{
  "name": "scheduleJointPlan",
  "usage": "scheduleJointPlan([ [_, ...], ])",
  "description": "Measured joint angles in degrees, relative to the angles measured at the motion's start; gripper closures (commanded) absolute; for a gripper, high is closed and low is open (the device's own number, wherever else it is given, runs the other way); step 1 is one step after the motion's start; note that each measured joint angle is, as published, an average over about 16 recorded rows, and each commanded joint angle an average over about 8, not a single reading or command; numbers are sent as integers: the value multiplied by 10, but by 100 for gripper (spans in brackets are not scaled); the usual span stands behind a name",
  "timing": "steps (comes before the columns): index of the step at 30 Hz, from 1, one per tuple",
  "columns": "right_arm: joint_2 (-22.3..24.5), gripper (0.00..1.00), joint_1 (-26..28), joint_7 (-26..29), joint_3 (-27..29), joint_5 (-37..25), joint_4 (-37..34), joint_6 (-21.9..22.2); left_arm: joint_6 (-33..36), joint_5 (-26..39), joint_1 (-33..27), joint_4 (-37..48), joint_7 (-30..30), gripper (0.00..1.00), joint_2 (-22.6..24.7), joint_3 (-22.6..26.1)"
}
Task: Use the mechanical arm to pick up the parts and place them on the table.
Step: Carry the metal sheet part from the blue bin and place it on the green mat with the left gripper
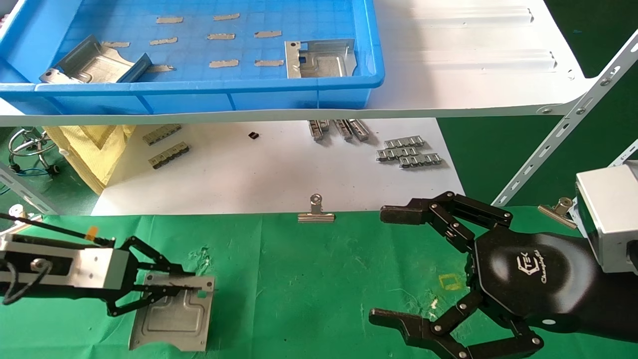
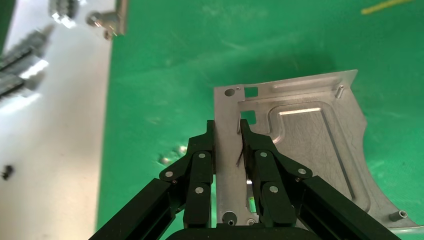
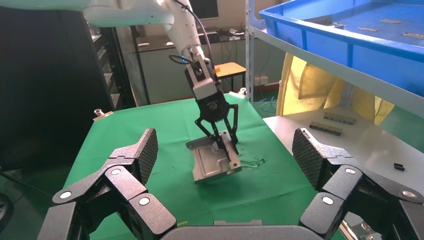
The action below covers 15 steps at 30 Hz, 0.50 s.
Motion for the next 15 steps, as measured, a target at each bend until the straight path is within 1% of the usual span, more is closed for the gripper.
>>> scheduleJointPlan([
  [5, 0, 0, 0, 0, 0, 0, 0, 0, 1, 0, -5, 43, 24, 0, 15, 3],
  [9, 0, 0, 0, 0, 0, 0, 0, 0, 3, -8, -11, 71, 33, 0, 22, 0],
  [12, 0, 0, 0, 0, 0, 0, 0, 0, 8, -22, -13, 84, 27, 0, 23, -5],
  [15, 0, 0, 0, 0, 0, 0, 0, 0, 12, -45, -9, 86, 6, 0, 21, -13],
])
